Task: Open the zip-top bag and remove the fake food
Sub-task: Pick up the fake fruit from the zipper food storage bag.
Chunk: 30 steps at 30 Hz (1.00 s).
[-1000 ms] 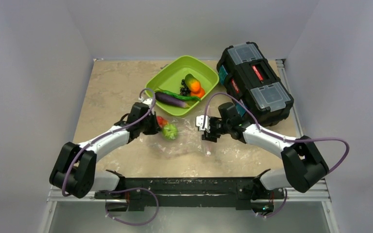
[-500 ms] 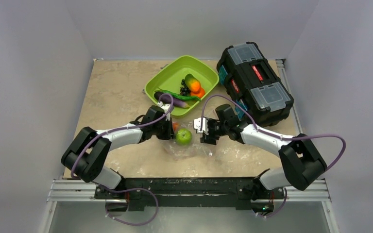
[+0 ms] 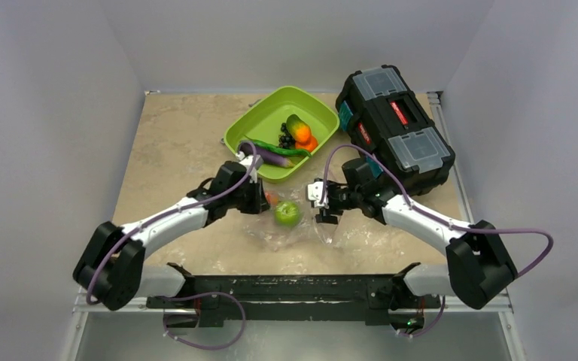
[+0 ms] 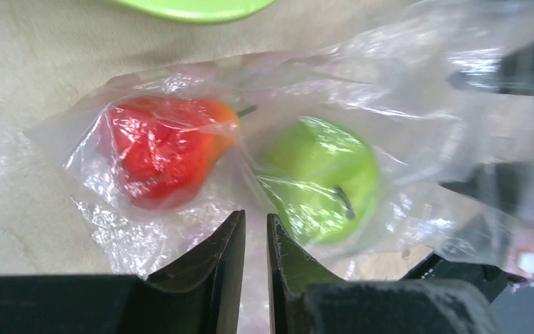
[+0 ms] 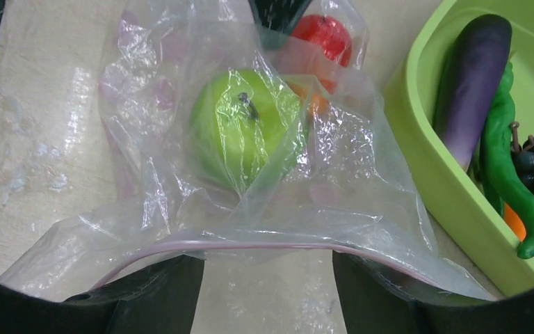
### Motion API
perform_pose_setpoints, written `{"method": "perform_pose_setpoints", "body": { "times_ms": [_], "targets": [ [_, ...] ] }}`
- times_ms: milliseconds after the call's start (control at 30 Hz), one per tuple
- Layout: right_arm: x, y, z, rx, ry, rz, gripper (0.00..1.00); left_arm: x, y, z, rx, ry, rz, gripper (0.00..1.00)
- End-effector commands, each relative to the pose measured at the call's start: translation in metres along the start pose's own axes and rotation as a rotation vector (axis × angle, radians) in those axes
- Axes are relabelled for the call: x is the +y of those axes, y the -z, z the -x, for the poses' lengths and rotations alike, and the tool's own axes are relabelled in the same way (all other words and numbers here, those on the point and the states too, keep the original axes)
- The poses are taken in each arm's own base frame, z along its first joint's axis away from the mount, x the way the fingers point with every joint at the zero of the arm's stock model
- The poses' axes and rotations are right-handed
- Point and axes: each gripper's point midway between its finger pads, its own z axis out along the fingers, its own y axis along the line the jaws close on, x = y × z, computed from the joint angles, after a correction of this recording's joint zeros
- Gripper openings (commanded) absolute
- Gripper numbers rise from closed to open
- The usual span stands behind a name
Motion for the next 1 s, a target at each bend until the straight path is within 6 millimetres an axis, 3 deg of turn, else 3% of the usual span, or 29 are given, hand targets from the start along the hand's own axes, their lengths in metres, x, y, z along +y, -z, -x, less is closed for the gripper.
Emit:
{"method": "perform_pose_setpoints", "body": {
  "times_ms": [0,167,367,667,967],
  "targets": [
    [-0.008,-0.001,-0.011,0.053,0.024,-0.012,0.65,-0.009,0.030,0.024,-0.095,-0.030,0.019,0.17],
    [-0.007,-0.003,-0.014,0.063,0.016,0.002,0.63,-0.022,0.034,0.017,-0.035,-0.027,-0.035,0.17],
    [-0.005,-0.007,-0.020,0.084,0.007,0.023,0.58,-0.036,0.006,0.012,0.038,-0.034,-0.074,0.14],
    [-0.009,-0.015,-0.035,0.149,0.035,0.042,0.58,-0.027,-0.026,0.000,0.114,-0.022,-0.043,0.12],
    [0.004,-0.029,-0.027,0.156,0.070,0.110,0.66,-0.071,-0.053,-0.001,0.150,-0.034,-0.156,0.11]
  ]
}}
